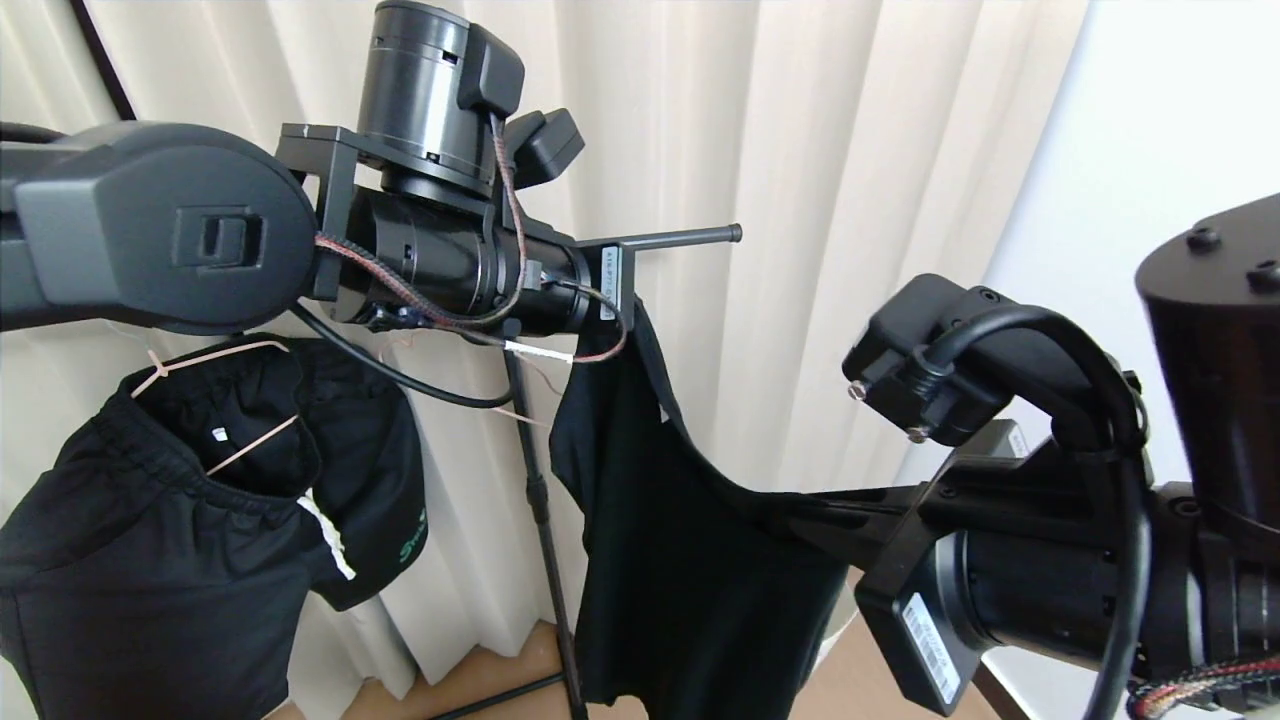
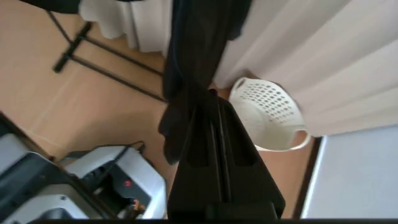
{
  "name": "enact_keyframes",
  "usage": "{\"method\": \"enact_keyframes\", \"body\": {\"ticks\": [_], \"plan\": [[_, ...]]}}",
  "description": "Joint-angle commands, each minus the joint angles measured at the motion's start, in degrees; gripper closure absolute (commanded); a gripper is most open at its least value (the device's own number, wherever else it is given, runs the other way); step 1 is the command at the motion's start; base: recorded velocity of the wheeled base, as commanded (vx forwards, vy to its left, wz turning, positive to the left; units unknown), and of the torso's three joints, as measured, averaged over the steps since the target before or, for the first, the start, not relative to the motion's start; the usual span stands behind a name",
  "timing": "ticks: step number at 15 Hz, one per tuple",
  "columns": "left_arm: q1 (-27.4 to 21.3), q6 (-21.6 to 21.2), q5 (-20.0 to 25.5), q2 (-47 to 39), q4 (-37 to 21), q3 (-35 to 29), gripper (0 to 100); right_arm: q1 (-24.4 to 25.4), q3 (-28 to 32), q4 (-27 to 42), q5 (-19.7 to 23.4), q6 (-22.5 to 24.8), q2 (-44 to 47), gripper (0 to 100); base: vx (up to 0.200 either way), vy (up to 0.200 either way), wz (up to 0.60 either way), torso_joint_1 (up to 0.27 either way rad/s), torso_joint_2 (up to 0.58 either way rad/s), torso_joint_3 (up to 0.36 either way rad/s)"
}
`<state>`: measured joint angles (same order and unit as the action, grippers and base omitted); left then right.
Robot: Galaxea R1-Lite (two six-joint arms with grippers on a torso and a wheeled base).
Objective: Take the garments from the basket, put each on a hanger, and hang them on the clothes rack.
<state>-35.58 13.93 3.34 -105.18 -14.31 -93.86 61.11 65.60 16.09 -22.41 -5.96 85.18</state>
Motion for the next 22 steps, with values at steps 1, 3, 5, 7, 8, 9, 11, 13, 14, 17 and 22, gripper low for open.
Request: {"method": "enact_keyframes", "body": {"ticks": [1,3,5,7,8,9,11,13,14,17,22], "plan": [[0.0,0.0,0.1,-1.6,0.0,-1.1,100,1.4,2.3,-1.6,0.3,-2.9,4.7,100,0.0,0.0,0.0,0.0,0.0,0.0],[-0.1,0.0,0.4,-1.5,0.0,-1.0,100,3.0,3.1,-4.0,0.3,-7.0,7.3,100,0.0,0.0,0.0,0.0,0.0,0.0],[-0.1,0.0,0.4,-1.3,0.0,-0.8,100,3.9,3.2,-6.9,0.4,-10.8,8.4,100,0.0,0.0,0.0,0.0,0.0,0.0],[-0.5,0.0,0.4,-1.0,-0.2,-0.5,100,4.1,3.0,-9.2,2.9,-12.5,7.6,100,0.0,0.0,0.0,0.0,0.0,0.0],[-0.7,0.0,0.4,-1.0,-0.2,-0.5,100,4.1,2.8,-9.1,4.5,-12.6,7.0,100,0.0,0.0,0.0,0.0,0.0,0.0],[-0.6,0.0,0.4,-0.6,-0.6,-0.5,100,4.1,1.8,-8.8,4.7,-12.5,5.5,100,0.0,0.0,0.0,0.0,0.0,0.0],[-0.6,0.0,0.4,1.2,-2.7,-0.5,100,3.3,-0.6,-8.0,4.1,-12.0,2.3,100,0.0,0.0,0.0,0.0,0.0,0.0],[-0.5,-0.2,0.1,3.4,-6.0,-0.5,100,-0.5,-0.6,-2.0,3.4,-11.1,0.3,100,0.0,0.0,0.0,0.0,0.0,0.0],[-0.3,-1.3,0.0,4.5,-8.4,-0.3,100,-2.6,-0.6,-0.1,2.3,-10.2,-0.6,100,0.0,0.0,0.0,0.0,0.0,0.0],[1.0,-4.5,-0.4,6.8,-11.9,2.5,100,-10.8,-0.3,0.2,0.8,-7.3,-0.1,100,0.0,0.0,0.0,0.0,0.0,0.0],[0.4,-8.2,-0.9,11.6,-11.9,13.0,100,-16.6,8.0,-1.9,0.8,-6.1,7.8,100,0.0,0.0,0.0,0.0,0.0,0.0]]}}
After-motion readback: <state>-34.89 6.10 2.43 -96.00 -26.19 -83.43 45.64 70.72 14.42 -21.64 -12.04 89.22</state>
